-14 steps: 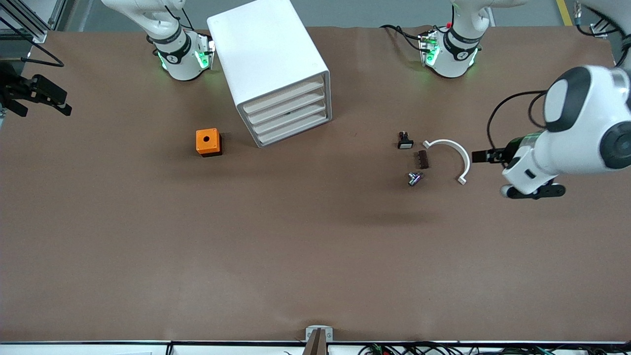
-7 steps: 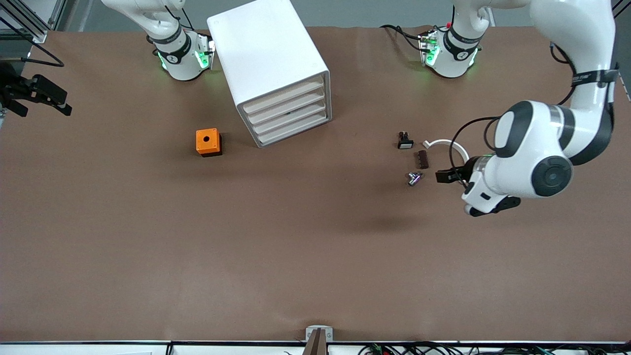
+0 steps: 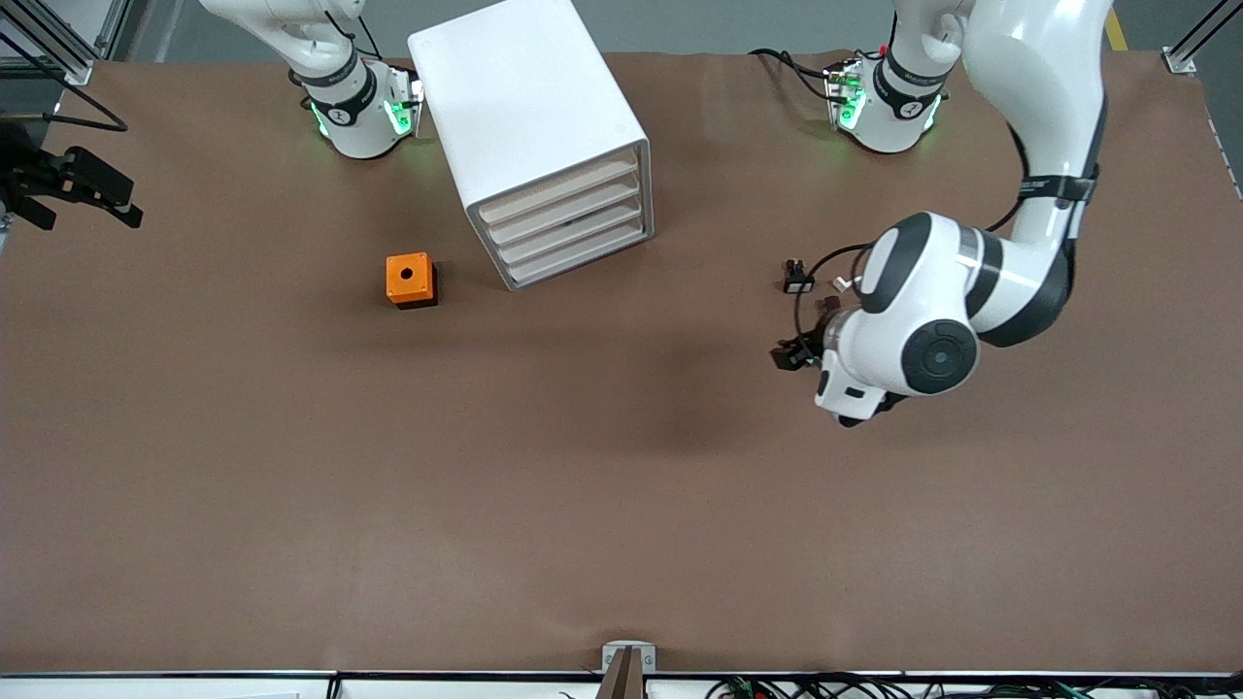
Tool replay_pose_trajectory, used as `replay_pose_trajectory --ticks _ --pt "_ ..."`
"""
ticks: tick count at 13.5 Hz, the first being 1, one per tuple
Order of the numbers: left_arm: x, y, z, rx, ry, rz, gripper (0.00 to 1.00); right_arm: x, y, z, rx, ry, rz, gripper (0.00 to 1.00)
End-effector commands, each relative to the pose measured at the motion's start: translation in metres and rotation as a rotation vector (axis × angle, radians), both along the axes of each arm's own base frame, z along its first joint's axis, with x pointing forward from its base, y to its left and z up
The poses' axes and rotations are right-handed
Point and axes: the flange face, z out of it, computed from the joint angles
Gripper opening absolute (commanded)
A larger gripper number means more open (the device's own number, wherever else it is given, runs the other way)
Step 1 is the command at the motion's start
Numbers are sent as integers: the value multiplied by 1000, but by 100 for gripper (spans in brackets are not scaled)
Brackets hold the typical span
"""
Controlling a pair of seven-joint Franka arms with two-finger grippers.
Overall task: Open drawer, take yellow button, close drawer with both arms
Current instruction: 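Reach the left gripper toward the white cabinet's drawer handle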
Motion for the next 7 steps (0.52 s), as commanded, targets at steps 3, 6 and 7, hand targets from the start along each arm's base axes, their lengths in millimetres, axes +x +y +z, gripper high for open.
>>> replay_pose_trajectory --ticks 3,6,7 --pt "-4 -41 -16 35 180 323 100 -6 -1 4 -3 -4 0 100" --pt "-18 -53 -28 141 374 514 100 -7 -2 3 -2 5 -1 100" --pt "-23 -57 -28 177 447 568 100 -7 -1 3 -2 5 0 100"
